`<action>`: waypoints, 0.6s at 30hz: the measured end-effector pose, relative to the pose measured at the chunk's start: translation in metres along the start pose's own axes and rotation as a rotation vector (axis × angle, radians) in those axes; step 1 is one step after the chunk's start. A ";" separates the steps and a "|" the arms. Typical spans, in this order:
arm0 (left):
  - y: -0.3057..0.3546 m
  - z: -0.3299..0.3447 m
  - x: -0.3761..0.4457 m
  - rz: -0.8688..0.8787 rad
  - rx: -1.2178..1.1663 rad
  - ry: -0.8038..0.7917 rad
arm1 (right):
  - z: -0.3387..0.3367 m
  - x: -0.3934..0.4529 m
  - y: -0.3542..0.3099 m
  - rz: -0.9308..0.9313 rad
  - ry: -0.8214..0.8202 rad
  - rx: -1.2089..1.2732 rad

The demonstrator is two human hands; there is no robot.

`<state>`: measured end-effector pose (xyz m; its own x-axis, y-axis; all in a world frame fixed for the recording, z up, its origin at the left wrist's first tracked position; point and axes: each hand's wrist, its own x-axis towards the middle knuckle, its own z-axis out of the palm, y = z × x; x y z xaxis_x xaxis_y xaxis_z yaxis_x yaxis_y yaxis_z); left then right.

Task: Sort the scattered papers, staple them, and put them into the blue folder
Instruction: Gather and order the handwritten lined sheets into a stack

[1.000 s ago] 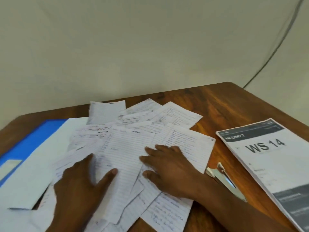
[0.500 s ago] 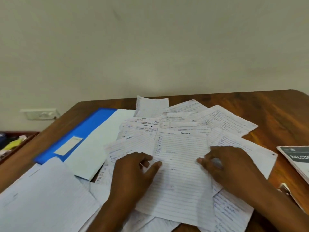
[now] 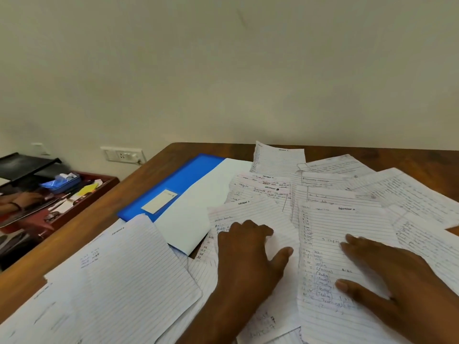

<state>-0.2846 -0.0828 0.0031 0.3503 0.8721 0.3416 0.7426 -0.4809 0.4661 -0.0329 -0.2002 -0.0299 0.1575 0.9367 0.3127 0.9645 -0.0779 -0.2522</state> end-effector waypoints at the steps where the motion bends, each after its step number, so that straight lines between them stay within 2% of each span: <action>1: -0.002 0.001 0.001 -0.028 0.031 0.016 | -0.001 0.001 0.001 -0.006 -0.003 -0.007; 4: -0.004 -0.003 0.002 -0.125 0.201 0.040 | -0.002 0.002 0.001 0.005 -0.023 -0.011; 8: -0.010 -0.020 0.012 -0.346 0.278 -0.096 | -0.005 0.002 0.003 0.030 -0.033 -0.023; 10: -0.015 -0.027 0.015 -0.416 0.291 -0.106 | -0.007 0.002 0.005 0.032 -0.040 -0.024; 14: -0.017 -0.029 0.019 -0.474 0.247 -0.131 | -0.010 0.000 0.005 0.036 -0.070 -0.023; 18: -0.018 -0.029 0.024 -0.501 0.048 -0.060 | -0.021 0.000 -0.004 0.062 -0.087 0.022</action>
<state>-0.3062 -0.0559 0.0263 -0.0247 0.9990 0.0377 0.8529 0.0014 0.5220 -0.0324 -0.2073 -0.0098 0.1970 0.9564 0.2157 0.9484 -0.1302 -0.2891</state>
